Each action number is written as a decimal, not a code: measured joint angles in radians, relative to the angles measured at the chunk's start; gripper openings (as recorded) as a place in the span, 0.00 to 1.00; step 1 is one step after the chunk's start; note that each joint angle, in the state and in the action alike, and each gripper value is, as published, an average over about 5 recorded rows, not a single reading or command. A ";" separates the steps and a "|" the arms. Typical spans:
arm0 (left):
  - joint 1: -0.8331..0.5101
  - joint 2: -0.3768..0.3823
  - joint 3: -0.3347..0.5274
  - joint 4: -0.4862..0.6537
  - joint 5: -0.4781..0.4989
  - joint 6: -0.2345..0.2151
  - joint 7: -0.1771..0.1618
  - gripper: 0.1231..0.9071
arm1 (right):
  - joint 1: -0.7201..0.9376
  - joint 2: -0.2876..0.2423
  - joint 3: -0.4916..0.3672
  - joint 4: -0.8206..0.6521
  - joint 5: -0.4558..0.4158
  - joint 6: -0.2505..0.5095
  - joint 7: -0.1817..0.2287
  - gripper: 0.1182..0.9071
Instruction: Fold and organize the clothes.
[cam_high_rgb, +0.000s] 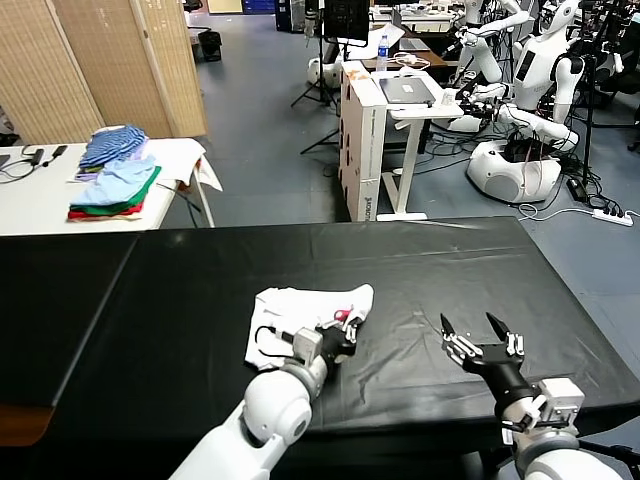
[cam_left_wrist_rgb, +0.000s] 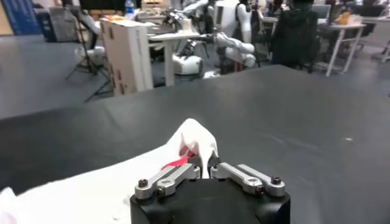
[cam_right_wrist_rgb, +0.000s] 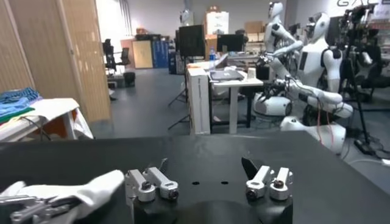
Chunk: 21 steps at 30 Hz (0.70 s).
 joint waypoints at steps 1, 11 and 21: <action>-0.001 -0.003 0.001 0.001 -0.006 0.001 -0.002 0.08 | 0.001 0.000 -0.001 -0.002 0.000 0.000 0.000 1.00; 0.011 -0.030 0.004 -0.007 -0.121 0.024 -0.058 0.58 | 0.016 0.000 -0.013 -0.018 -0.007 0.000 -0.001 1.00; 0.043 -0.045 -0.034 -0.069 -0.283 -0.082 0.010 1.00 | 0.007 -0.019 -0.017 -0.035 -0.057 0.030 -0.039 1.00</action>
